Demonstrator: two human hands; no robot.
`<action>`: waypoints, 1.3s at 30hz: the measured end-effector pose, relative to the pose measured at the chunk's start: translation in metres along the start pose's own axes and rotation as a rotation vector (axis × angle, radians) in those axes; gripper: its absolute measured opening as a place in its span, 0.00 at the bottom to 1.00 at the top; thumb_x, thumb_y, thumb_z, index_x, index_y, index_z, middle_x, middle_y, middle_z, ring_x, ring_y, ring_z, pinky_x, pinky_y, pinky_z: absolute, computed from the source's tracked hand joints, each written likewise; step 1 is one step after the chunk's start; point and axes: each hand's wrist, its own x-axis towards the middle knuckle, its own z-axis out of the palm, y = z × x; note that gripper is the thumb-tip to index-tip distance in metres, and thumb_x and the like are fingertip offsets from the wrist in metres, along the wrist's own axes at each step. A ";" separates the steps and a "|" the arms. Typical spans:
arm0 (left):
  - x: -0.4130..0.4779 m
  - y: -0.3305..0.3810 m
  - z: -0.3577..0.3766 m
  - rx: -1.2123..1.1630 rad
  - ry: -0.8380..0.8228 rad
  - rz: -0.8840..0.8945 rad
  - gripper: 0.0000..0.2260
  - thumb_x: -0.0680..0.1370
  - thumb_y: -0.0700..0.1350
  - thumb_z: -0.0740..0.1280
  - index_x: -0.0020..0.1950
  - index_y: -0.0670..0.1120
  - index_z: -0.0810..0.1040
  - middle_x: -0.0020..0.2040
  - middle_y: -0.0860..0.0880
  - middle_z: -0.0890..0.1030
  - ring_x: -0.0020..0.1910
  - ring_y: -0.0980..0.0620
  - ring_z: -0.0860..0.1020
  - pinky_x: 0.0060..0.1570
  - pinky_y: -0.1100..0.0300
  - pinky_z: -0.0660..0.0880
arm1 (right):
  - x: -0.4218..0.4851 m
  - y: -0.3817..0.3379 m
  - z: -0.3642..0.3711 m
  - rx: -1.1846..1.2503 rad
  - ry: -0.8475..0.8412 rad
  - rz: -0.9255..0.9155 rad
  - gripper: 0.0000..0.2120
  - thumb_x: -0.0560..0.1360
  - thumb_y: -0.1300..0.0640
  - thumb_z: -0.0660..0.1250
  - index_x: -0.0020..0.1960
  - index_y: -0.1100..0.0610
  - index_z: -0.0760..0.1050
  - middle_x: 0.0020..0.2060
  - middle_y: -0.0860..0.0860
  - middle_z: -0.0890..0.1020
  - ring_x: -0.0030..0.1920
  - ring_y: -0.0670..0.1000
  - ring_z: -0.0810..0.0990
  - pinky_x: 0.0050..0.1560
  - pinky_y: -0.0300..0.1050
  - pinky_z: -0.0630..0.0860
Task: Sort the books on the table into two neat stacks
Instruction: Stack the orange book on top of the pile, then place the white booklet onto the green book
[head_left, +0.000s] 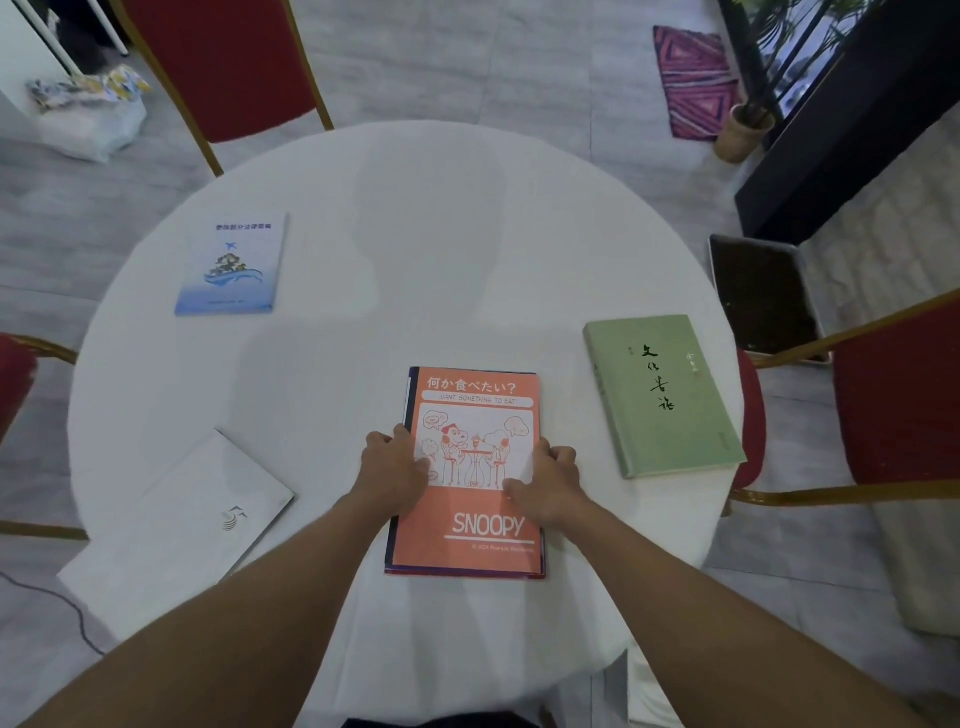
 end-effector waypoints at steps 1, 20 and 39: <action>0.000 -0.001 0.000 0.010 -0.007 0.007 0.16 0.82 0.49 0.61 0.66 0.44 0.66 0.65 0.42 0.69 0.60 0.46 0.74 0.51 0.59 0.76 | 0.000 0.000 0.001 0.005 0.001 0.004 0.31 0.77 0.51 0.68 0.73 0.54 0.56 0.66 0.53 0.60 0.67 0.53 0.67 0.60 0.46 0.74; -0.002 -0.004 -0.036 -0.136 -0.135 0.080 0.17 0.80 0.47 0.66 0.67 0.45 0.69 0.68 0.43 0.70 0.63 0.43 0.76 0.56 0.54 0.78 | 0.004 -0.019 -0.011 -0.093 0.145 -0.005 0.31 0.73 0.42 0.69 0.69 0.51 0.61 0.64 0.54 0.64 0.62 0.53 0.69 0.57 0.48 0.73; -0.023 -0.145 -0.107 0.089 0.185 -0.158 0.23 0.78 0.48 0.65 0.71 0.42 0.67 0.67 0.40 0.68 0.66 0.40 0.67 0.63 0.49 0.70 | -0.009 -0.160 0.090 -0.127 -0.156 -0.551 0.32 0.77 0.43 0.66 0.76 0.55 0.64 0.65 0.51 0.71 0.64 0.49 0.72 0.65 0.45 0.70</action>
